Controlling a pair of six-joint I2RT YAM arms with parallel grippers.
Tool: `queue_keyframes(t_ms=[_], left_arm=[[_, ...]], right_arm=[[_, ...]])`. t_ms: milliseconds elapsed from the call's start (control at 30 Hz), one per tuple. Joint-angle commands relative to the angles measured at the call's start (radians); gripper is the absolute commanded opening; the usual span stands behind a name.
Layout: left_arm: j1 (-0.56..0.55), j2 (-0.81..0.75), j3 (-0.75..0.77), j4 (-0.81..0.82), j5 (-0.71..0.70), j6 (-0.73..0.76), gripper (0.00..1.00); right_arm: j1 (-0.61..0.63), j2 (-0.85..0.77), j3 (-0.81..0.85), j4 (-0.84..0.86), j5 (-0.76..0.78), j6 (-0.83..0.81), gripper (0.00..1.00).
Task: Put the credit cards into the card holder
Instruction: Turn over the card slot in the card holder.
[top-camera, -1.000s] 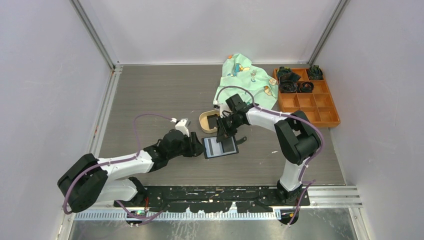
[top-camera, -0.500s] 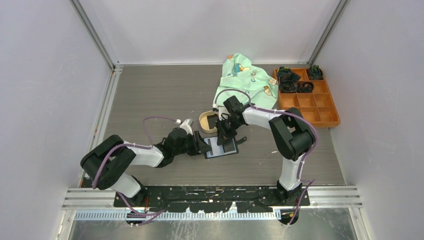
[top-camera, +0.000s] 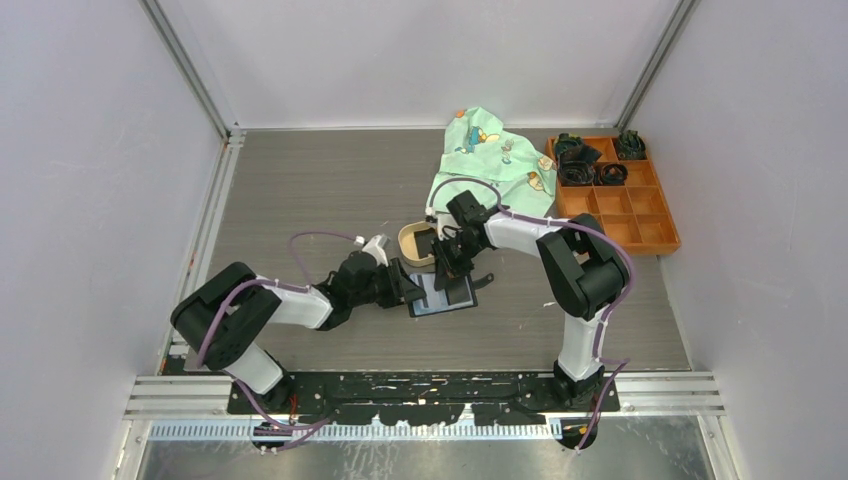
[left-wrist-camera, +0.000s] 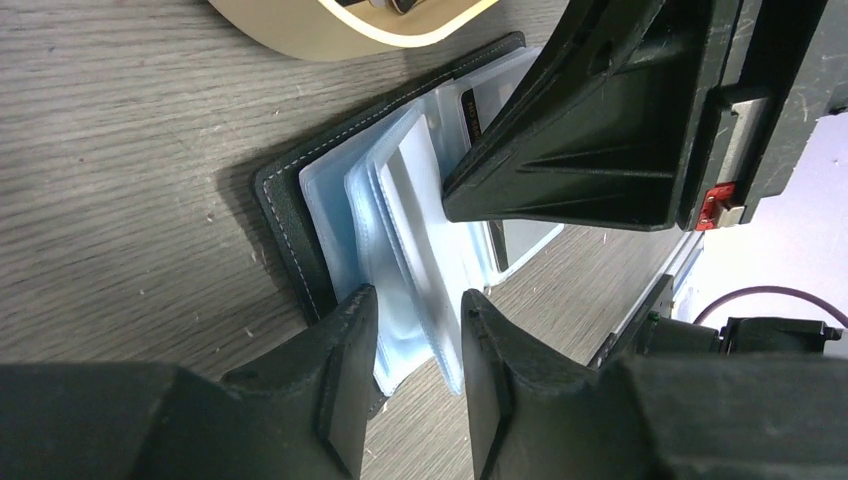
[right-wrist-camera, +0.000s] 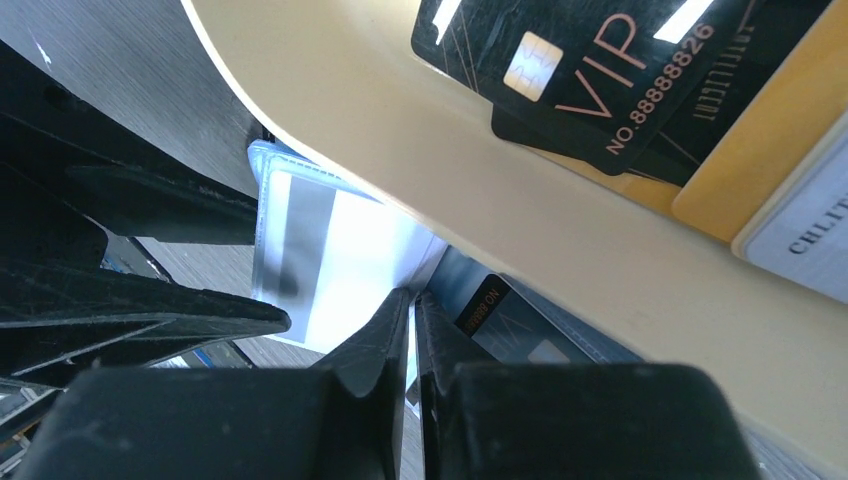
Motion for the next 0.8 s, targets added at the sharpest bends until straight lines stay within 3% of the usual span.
queue_keyframes(t_ms=[0, 367, 767], left_arm=[[0.001, 0.026, 0.029, 0.086, 0.041, -0.017, 0.36], [0.000, -0.011, 0.019, 0.156, 0.075, -0.015, 0.32], [0.001, 0.100, 0.066, 0.311, 0.146, -0.064, 0.35]], right_arm=[[0.002, 0.012, 0.025, -0.001, 0.003, -0.005, 0.13], [-0.046, -0.050, 0.005, 0.035, -0.139, 0.031, 0.17], [-0.139, -0.115, -0.009, 0.050, -0.209, 0.056, 0.23]])
